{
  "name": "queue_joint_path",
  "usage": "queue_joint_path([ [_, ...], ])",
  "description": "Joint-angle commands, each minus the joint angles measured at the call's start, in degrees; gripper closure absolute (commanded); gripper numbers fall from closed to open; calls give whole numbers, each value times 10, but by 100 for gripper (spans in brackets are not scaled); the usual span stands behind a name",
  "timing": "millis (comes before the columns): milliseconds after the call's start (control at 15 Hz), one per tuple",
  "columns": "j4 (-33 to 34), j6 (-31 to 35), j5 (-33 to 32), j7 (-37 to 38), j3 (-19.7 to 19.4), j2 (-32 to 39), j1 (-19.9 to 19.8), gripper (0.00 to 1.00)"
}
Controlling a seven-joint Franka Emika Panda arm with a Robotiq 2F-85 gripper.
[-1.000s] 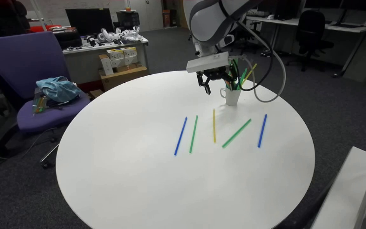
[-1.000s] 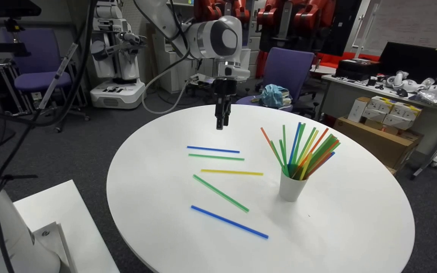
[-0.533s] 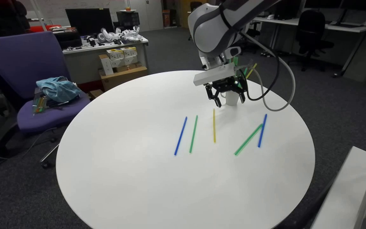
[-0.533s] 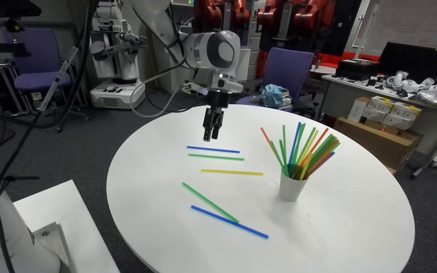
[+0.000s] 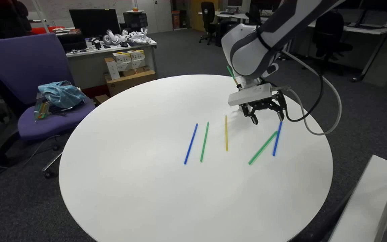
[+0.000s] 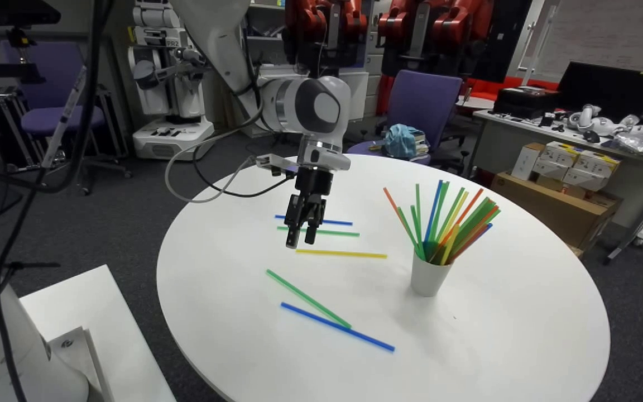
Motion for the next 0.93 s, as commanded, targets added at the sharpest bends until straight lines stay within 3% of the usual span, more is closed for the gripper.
queue_joint_path([
  [0, -114, 111, -31, 18, -11, -72, -8, 0],
  [200, -167, 202, -15, -17, -6, -82, -18, 0],
  [267, -114, 162, -19, 6, -10, -42, -9, 0],
  [867, -158, 216, -32, 9, -10, -56, -5, 0],
])
